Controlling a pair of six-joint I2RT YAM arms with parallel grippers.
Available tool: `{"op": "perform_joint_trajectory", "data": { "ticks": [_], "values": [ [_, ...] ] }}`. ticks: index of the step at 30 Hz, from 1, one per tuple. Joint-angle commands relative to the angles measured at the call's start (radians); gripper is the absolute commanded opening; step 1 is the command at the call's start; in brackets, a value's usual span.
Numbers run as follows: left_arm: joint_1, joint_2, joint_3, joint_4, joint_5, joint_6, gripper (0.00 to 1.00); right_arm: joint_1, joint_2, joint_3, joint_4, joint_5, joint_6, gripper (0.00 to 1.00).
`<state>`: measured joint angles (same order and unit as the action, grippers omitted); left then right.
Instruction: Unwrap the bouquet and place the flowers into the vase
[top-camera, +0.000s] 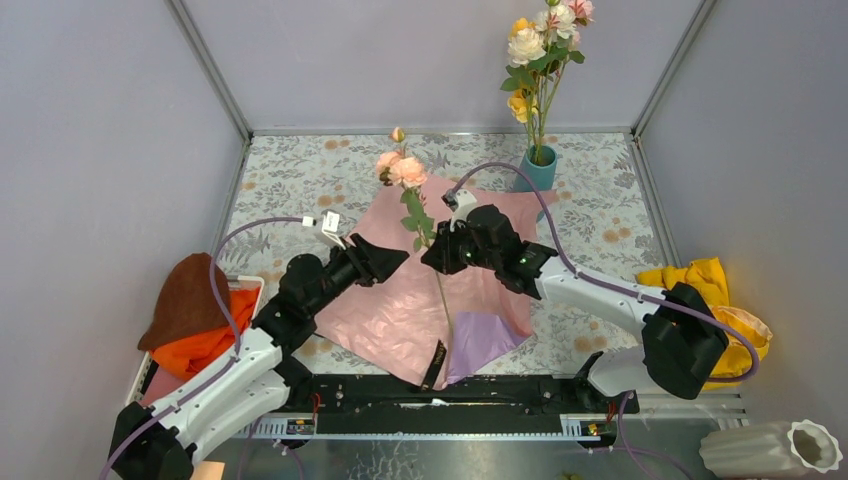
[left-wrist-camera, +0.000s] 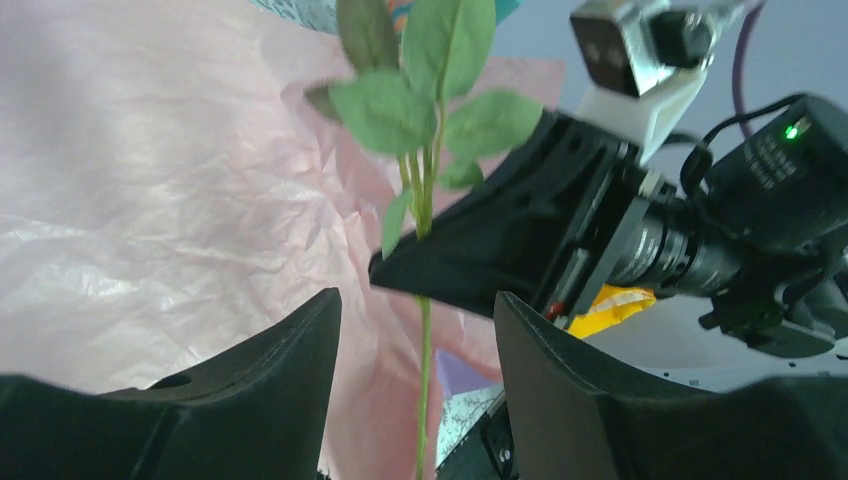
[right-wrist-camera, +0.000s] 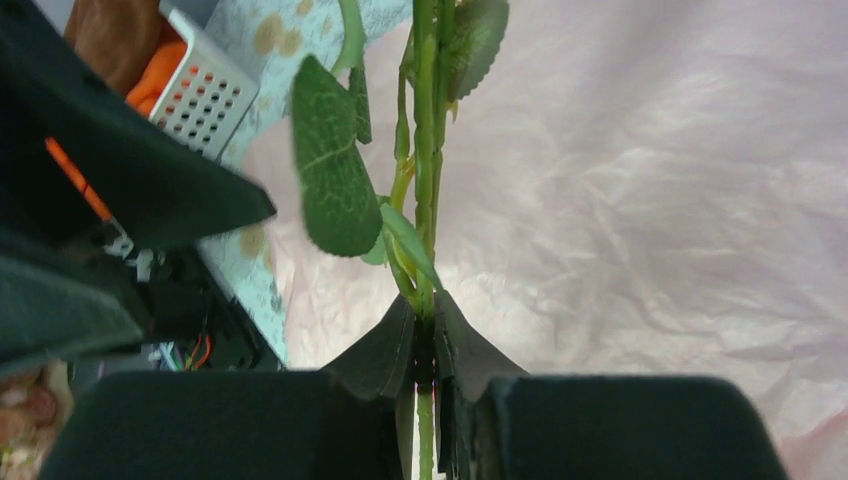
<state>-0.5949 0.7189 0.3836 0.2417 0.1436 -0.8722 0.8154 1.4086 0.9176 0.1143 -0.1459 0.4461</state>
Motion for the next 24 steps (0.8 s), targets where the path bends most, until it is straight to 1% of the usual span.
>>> {"op": "perform_joint_trajectory", "data": {
  "ticks": [1,5,7,13,15,17,19,21,23,24],
  "values": [
    [-0.003,0.051,0.047,0.082,-0.026,0.032,0.65,0.007,-0.060,-0.060,0.111,-0.184,-0.042,0.00],
    [-0.003,0.135,0.062,0.173,0.003,0.032,0.65,0.044,-0.085,-0.094,0.156,-0.259,-0.056,0.00],
    [-0.003,0.168,0.066,0.205,0.016,0.025,0.64,0.066,-0.093,-0.098,0.166,-0.269,-0.060,0.00],
    [-0.003,0.214,0.057,0.233,0.030,0.019,0.61,0.104,-0.112,-0.099,0.184,-0.290,-0.066,0.00],
    [-0.003,0.209,0.052,0.235,0.031,0.023,0.55,0.109,-0.111,-0.101,0.191,-0.293,-0.063,0.00],
    [-0.003,0.201,0.051,0.234,0.031,0.027,0.43,0.109,-0.104,-0.103,0.191,-0.287,-0.059,0.00],
    [-0.003,0.196,0.051,0.232,0.035,0.033,0.30,0.110,-0.094,-0.103,0.189,-0.281,-0.054,0.01],
    [-0.003,0.190,0.056,0.222,0.039,0.041,0.19,0.111,-0.085,-0.101,0.186,-0.276,-0.049,0.04],
    [-0.003,0.184,0.059,0.215,0.044,0.051,0.13,0.110,-0.080,-0.097,0.182,-0.273,-0.045,0.09],
    [-0.003,0.181,0.060,0.212,0.048,0.058,0.11,0.111,-0.080,-0.093,0.177,-0.270,-0.043,0.13]
  ]
}}
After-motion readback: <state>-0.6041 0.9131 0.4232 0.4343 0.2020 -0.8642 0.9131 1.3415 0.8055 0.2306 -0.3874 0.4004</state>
